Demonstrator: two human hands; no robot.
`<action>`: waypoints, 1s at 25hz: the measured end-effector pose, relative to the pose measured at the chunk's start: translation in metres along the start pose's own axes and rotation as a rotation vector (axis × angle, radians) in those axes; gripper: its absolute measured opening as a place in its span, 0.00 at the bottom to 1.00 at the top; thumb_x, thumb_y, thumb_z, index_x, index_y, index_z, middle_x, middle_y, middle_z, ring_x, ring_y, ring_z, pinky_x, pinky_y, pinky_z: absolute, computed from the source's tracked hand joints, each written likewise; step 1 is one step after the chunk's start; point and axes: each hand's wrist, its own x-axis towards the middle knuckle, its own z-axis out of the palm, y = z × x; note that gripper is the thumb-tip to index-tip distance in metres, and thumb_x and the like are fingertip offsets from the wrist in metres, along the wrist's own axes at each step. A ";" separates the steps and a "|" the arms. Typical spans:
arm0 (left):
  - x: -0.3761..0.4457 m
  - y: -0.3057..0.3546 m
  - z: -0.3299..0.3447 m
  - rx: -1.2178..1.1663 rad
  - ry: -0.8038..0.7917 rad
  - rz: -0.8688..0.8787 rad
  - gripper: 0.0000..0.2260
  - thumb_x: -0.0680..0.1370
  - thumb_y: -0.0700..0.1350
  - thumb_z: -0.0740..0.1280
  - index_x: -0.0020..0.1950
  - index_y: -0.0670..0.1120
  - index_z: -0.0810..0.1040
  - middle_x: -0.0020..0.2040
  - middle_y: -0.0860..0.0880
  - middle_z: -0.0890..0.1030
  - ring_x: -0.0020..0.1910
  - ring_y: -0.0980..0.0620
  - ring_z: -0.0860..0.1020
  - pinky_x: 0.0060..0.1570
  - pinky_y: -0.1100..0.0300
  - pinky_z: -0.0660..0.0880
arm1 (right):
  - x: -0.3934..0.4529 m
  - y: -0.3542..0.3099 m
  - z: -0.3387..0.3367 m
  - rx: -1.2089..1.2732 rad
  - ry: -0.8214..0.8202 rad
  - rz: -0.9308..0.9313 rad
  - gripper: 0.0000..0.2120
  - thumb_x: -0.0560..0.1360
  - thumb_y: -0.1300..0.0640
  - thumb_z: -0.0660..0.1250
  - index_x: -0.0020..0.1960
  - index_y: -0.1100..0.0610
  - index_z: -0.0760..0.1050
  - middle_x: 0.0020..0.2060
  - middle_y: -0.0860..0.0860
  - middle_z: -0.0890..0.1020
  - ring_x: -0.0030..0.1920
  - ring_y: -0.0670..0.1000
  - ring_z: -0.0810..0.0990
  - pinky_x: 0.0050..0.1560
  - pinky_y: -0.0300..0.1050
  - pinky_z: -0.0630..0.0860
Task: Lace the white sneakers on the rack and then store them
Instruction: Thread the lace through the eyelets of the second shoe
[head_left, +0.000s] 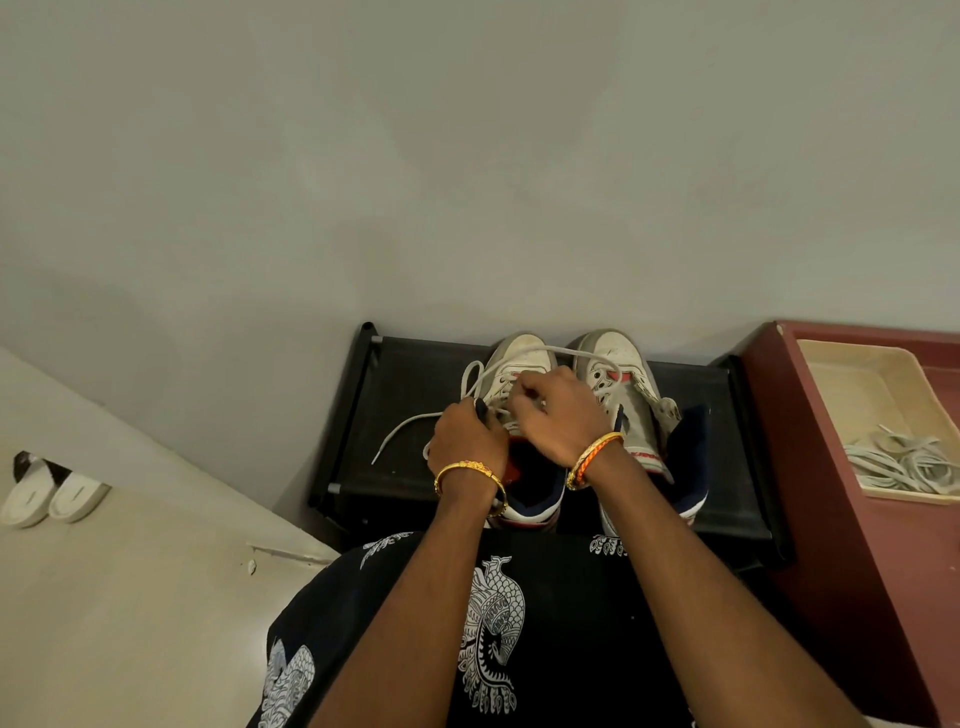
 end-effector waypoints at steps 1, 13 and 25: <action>0.000 -0.001 0.001 -0.007 -0.009 0.000 0.11 0.80 0.46 0.59 0.54 0.42 0.77 0.52 0.44 0.78 0.51 0.44 0.77 0.44 0.55 0.69 | -0.001 -0.002 0.003 -0.219 -0.037 0.002 0.14 0.74 0.48 0.57 0.47 0.53 0.78 0.47 0.52 0.80 0.56 0.55 0.71 0.57 0.51 0.68; -0.004 0.000 0.000 0.012 0.007 0.011 0.10 0.80 0.47 0.61 0.52 0.44 0.78 0.51 0.45 0.79 0.49 0.45 0.77 0.40 0.57 0.68 | 0.002 0.008 -0.029 0.711 0.277 0.184 0.10 0.74 0.66 0.66 0.36 0.55 0.77 0.36 0.51 0.78 0.39 0.47 0.75 0.43 0.41 0.71; -0.007 -0.003 -0.001 -0.129 -0.062 -0.007 0.08 0.79 0.46 0.63 0.48 0.42 0.78 0.45 0.44 0.80 0.39 0.52 0.72 0.39 0.60 0.66 | 0.007 0.006 0.001 -0.217 0.025 0.110 0.08 0.73 0.50 0.68 0.49 0.54 0.78 0.45 0.54 0.77 0.47 0.54 0.77 0.47 0.46 0.73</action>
